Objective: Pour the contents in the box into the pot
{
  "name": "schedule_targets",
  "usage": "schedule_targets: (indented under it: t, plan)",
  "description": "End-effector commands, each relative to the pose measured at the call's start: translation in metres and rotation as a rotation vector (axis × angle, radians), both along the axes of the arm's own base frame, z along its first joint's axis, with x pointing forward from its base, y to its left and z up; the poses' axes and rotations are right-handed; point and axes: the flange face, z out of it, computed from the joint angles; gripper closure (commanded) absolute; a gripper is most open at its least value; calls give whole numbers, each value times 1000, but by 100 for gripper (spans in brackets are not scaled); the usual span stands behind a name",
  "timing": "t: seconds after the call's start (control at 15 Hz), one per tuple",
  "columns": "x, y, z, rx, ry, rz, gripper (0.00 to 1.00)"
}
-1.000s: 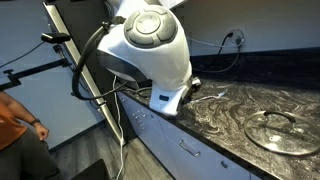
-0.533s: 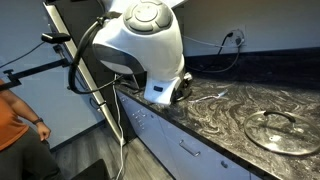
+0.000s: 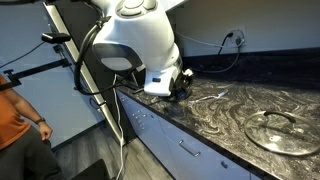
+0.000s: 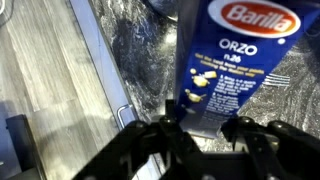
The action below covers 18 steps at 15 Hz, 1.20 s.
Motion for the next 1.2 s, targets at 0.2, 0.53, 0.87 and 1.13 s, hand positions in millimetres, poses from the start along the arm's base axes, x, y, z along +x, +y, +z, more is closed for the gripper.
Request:
schedule_targets:
  t: [0.2, 0.53, 0.87, 1.13]
  plan:
    - [17, 44, 29, -155, 83, 40, 80]
    - [34, 61, 54, -190, 167, 87, 80]
    - [59, 77, 83, -183, 234, 117, 80]
    - [61, 79, 86, -177, 233, 123, 55]
